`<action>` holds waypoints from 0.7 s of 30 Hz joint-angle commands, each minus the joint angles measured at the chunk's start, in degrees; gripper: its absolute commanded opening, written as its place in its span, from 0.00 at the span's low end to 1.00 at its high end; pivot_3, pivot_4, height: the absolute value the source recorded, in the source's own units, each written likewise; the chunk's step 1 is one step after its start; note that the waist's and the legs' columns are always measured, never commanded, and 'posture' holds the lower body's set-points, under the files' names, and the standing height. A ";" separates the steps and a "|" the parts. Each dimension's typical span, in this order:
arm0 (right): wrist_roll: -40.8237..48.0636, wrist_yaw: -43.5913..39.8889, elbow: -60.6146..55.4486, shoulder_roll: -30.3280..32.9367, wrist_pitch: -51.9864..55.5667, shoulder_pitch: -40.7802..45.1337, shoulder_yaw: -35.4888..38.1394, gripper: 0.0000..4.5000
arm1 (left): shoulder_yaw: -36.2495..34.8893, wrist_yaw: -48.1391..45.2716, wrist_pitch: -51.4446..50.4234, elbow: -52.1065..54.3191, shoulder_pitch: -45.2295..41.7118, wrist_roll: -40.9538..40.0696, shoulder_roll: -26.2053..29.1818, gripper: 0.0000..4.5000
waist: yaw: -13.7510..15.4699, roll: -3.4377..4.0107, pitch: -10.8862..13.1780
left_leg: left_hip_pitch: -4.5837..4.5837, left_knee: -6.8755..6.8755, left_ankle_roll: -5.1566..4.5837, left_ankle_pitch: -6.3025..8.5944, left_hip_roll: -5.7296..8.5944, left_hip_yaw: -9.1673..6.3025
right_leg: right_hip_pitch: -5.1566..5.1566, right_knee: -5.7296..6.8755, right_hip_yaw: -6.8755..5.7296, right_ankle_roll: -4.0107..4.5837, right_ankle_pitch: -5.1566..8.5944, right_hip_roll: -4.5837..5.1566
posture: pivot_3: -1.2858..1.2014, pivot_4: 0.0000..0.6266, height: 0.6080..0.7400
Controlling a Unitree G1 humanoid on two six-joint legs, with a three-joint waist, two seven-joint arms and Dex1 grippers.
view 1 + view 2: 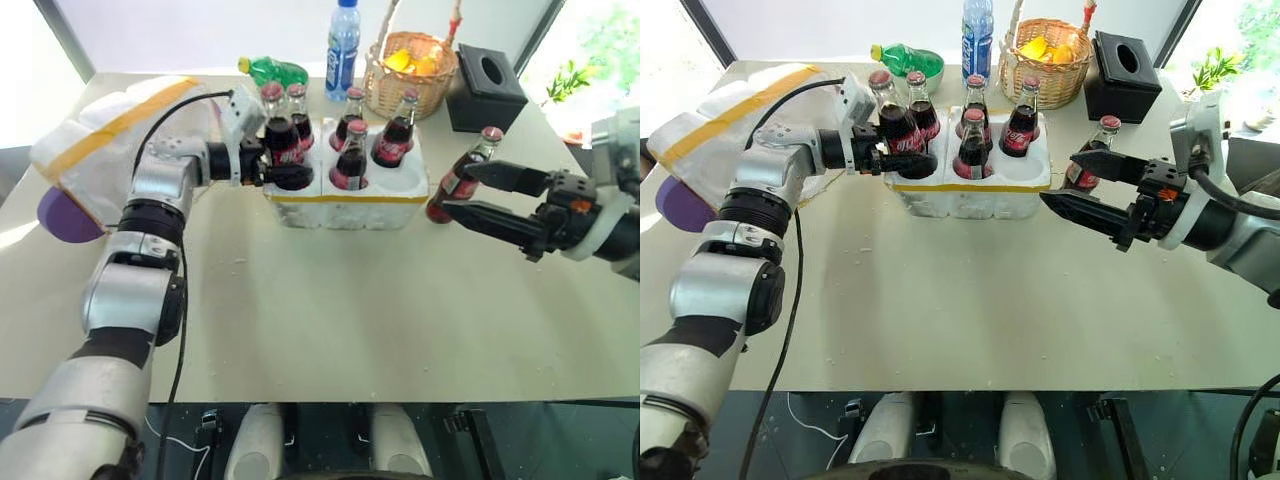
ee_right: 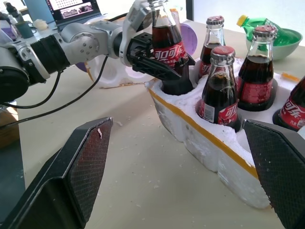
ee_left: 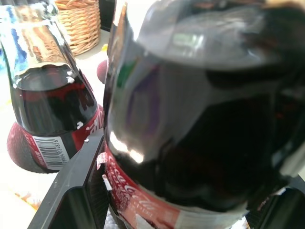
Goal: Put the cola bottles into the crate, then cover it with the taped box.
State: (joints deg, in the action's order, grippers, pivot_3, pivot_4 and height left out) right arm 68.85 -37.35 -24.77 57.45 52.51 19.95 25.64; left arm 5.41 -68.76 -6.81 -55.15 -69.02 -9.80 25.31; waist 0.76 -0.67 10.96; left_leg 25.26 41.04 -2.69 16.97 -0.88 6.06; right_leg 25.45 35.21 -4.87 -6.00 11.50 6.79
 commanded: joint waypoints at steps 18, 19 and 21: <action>-15.43 6.66 3.19 -3.41 -4.42 -5.36 1.64 1.00 | -12.07 -7.50 -31.51 39.50 10.79 -18.63 14.85 1.00 | -0.33 0.09 -0.06 | -0.01 0.07 0.00 0.00 -0.12 -0.10 | -0.02 0.06 0.01 -0.05 -0.02 -0.02 | 0.52 0.24 1.00; -17.12 8.10 3.43 -4.34 -4.73 -5.98 1.12 1.00 | -13.06 -7.75 -34.76 44.87 13.71 -21.34 16.71 1.00 | -0.27 0.12 -0.08 | -0.03 0.07 0.00 0.00 -0.13 -0.10 | -0.04 0.07 0.02 -0.05 -0.02 -0.01 | 0.52 0.24 1.00; -20.55 10.17 3.57 -6.29 -6.22 -6.91 -0.45 1.00 | -13.98 -6.50 -38.23 53.45 18.76 -24.15 18.76 1.00 | -0.13 0.14 -0.09 | -0.09 0.09 0.02 -0.01 -0.12 -0.10 | -0.12 0.03 0.03 -0.06 -0.02 0.00 | 0.52 0.24 1.00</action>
State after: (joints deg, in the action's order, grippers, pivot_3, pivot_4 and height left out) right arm 50.75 -28.92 -20.91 51.86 48.31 13.18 24.87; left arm -7.41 -75.69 -41.59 -8.19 -51.59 -30.46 43.43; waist 0.64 -0.53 10.87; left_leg 25.12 41.15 -2.66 16.96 -0.99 5.96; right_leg 25.28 35.24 -4.83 -6.06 11.48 6.81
